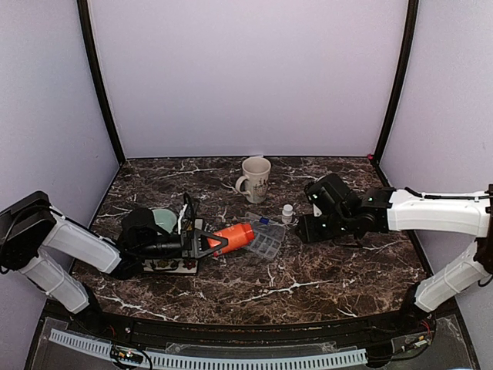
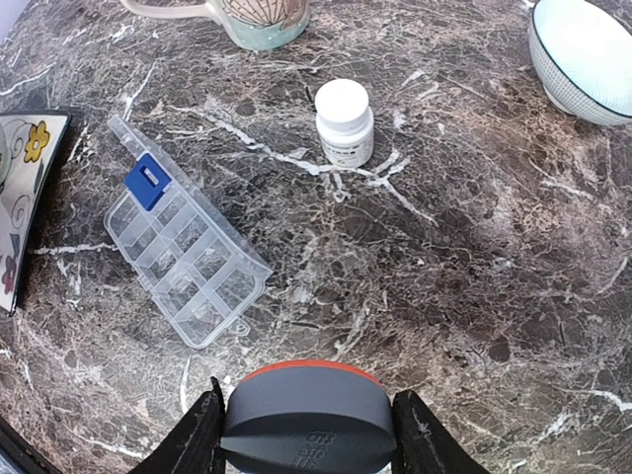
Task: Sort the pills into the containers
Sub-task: Pour the pill into the compartment of the pill container.
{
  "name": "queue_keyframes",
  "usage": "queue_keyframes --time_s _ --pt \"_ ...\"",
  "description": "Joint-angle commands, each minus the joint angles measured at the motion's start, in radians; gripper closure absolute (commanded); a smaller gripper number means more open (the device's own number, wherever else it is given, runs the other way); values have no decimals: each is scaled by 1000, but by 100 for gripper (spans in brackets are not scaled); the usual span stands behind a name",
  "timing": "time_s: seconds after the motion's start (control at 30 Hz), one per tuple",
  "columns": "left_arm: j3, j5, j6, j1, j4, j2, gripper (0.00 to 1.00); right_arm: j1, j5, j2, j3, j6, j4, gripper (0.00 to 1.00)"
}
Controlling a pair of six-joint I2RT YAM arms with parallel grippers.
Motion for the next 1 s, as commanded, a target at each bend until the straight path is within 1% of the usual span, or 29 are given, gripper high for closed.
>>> queue_keyframes --time_s 0.0,0.33,0.6,0.8,0.97 --pt "-29 -49 -5 -19 129 26 100 -14 16 -30 -17 12 11 100" --pt "-72 -162 -41 -65 290 148 100 -24 14 -54 -38 12 8 100" --pt "-72 -222 -46 -93 328 195 100 -32 6 -61 -43 11 17 100" --pt "-71 -240 -63 -107 394 244 100 -33 5 -57 -38 11 20 100" --pt "-60 -253 -67 -113 399 264 100 -34 9 -56 -33 5 26 100"
